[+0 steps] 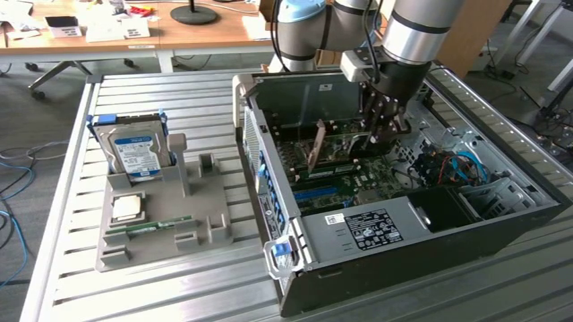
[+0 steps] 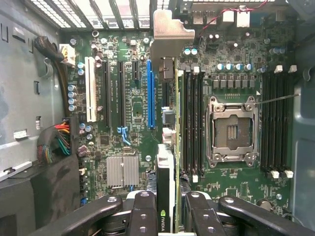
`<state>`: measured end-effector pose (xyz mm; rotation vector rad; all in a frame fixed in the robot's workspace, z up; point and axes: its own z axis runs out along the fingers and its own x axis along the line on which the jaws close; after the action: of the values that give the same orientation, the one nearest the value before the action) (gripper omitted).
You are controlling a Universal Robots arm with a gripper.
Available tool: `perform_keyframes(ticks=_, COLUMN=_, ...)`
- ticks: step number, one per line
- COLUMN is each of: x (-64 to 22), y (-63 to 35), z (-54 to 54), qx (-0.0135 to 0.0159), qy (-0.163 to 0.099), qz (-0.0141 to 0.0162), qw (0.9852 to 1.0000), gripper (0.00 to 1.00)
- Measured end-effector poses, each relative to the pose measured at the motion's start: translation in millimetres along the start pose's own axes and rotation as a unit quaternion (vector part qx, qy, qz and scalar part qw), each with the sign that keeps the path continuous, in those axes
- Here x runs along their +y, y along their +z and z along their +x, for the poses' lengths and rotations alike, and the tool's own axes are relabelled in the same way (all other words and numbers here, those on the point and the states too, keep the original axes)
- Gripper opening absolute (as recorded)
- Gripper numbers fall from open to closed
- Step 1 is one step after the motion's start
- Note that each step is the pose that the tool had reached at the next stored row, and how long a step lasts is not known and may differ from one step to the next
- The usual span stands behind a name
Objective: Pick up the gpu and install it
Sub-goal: 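Insert the gpu into the slot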
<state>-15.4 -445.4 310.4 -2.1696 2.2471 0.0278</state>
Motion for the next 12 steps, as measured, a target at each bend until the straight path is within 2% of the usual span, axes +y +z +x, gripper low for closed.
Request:
perform_keyframes(ticks=4, x=1.9, y=0.9, z=0.1, qx=-0.0009, qy=0.000, qz=0.0000, qw=1.0000, gripper=0.27)
perform_keyframes(ticks=12, x=3.7, y=7.7, z=1.5, qx=-0.0009, qy=0.000, qz=-0.0001, qw=1.0000, gripper=0.27)
